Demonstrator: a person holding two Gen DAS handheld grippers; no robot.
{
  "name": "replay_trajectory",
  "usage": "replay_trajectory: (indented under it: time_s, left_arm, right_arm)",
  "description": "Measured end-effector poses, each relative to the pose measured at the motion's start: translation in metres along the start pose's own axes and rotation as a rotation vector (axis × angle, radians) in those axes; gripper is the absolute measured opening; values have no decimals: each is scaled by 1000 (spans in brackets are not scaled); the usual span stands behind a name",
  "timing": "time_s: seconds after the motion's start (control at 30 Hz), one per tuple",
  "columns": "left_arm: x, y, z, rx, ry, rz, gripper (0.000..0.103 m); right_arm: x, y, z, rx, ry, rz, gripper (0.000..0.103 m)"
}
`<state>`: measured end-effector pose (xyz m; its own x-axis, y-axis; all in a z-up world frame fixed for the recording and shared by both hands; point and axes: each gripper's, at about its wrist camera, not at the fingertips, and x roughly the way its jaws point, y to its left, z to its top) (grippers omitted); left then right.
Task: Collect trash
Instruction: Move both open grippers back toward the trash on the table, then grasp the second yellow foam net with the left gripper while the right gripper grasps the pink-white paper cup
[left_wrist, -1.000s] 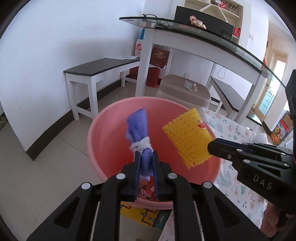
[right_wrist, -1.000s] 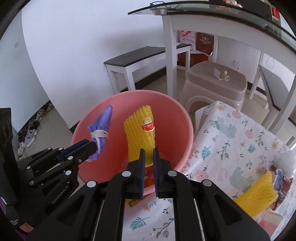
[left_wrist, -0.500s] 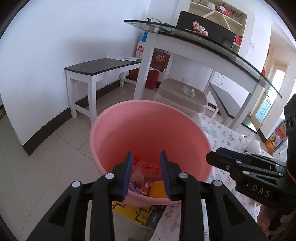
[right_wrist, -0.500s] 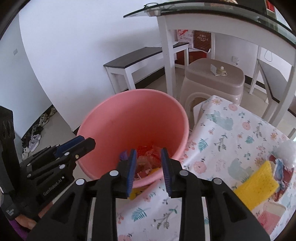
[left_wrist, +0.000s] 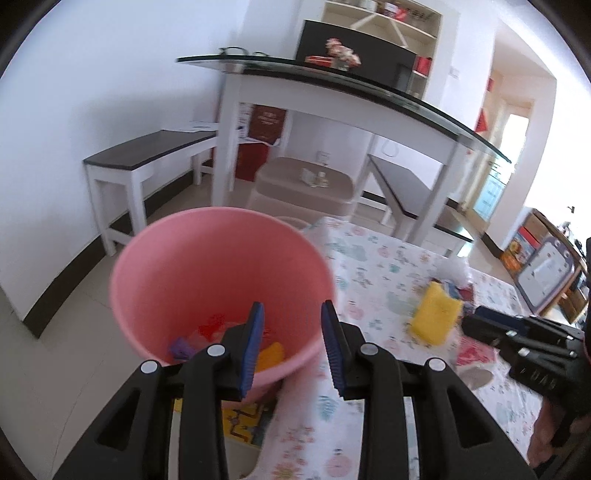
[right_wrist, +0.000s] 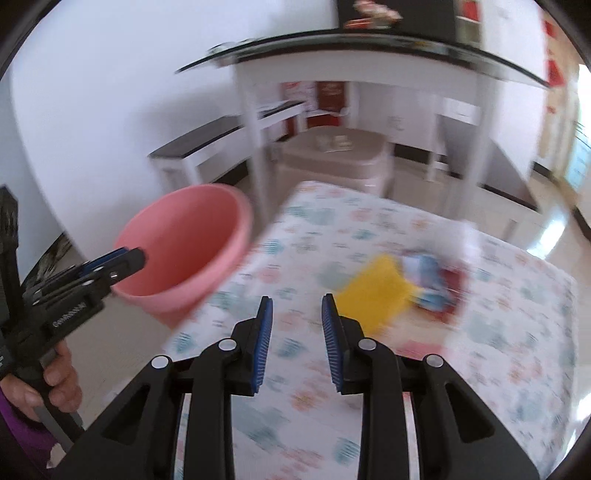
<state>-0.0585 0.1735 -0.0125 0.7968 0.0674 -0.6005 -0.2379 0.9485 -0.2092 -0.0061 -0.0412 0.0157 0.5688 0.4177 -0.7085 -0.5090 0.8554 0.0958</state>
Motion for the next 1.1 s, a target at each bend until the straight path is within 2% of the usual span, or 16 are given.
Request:
replay_trajectory:
  time_s: [0.2,0.23,0.27,0.33,0.57,0.8,0.83,0.87,0.93,1.1]
  left_arm:
    - [8,-24,-3,44,20,-60,32]
    - [10,-29,-4,53,28,-71,32]
    - [11,-31,-5,58,32,-76,32]
    - [15,-37,-8,72,46,-90,32]
    - [22,-51,-13,118,74,-114,32]
    - [35,-66,-13,169,108,-136,32]
    - [38,-70,-12,176,115,-143,32]
    - [42,-74,-11,185,127,-155,33]
    - [50,-83,-9,201,151,-187,36]
    - [77,-113,-6,259,210,-262,38]
  right_arm:
    - [-22,-70,-25,196,17,-61,28]
    - [-24,-81,-31,239,26,-63,31]
    - [-23,-86,-35,263,33,-61,38]
    - [-19,-97,-44,320,51,-47,41]
    - [2,-92,-49,375,98,18,41]
    - [19,-89,-52,364,116,-16,41]
    - [18,-90,-52,366,110,-13,38]
    - [17,-91,-53,364,101,-3,27]
    - [15,-93,-53,349,94,2,14]
    - [5,-101,-58,334,74,-8,11]
